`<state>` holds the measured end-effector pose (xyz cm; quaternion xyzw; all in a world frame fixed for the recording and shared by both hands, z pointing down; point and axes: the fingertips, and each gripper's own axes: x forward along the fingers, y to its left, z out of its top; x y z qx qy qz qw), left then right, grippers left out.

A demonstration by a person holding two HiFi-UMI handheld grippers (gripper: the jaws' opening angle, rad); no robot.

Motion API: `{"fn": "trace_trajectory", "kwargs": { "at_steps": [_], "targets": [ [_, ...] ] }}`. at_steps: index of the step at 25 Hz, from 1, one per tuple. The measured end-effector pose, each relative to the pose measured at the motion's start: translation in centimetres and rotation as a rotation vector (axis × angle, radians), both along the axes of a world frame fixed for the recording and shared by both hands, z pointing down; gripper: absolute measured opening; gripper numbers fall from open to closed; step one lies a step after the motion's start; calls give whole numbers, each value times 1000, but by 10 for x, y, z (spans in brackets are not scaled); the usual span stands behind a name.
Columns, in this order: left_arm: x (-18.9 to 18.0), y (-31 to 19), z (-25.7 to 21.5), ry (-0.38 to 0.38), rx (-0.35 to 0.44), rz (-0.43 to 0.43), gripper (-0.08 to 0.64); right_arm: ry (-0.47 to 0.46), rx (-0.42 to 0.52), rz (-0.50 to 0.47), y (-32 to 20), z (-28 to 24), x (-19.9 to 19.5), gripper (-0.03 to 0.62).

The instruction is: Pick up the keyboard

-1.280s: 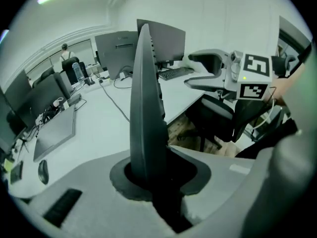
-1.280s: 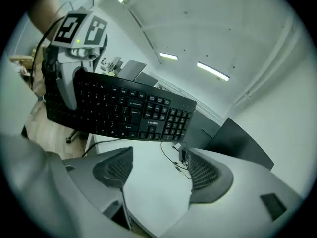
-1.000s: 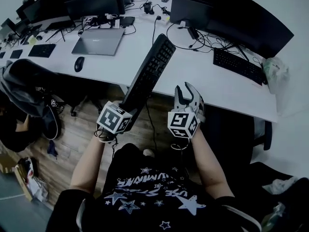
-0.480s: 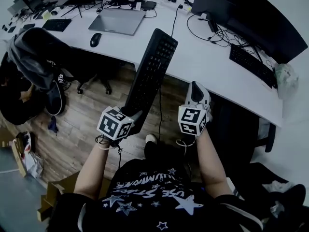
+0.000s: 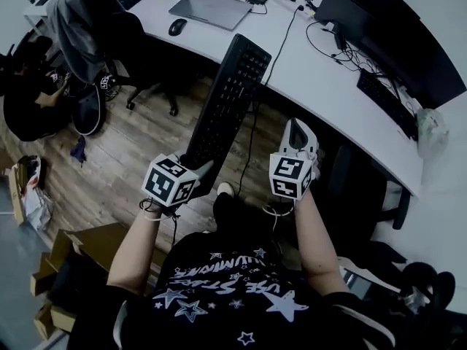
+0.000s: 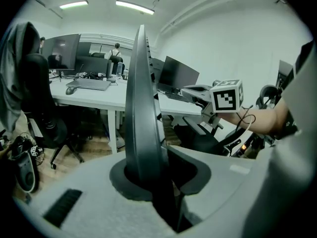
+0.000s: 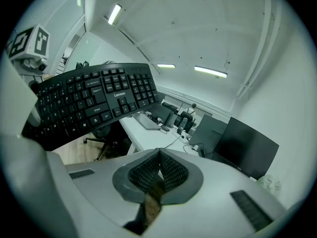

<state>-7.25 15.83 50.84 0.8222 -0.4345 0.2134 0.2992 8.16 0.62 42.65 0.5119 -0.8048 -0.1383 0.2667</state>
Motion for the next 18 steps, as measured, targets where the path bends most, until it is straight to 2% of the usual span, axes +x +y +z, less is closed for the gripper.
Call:
{"fn": "trace_trajectory", "kwargs": {
  "at_steps": [8,18],
  "targets": [
    [3,75,-3,22,2,-29,89,-22,-35,-42,70,-4,0,6],
    [26,139,14,57,6,-32,89,-68,-107,-72,139,21,19,6]
  ]
}}
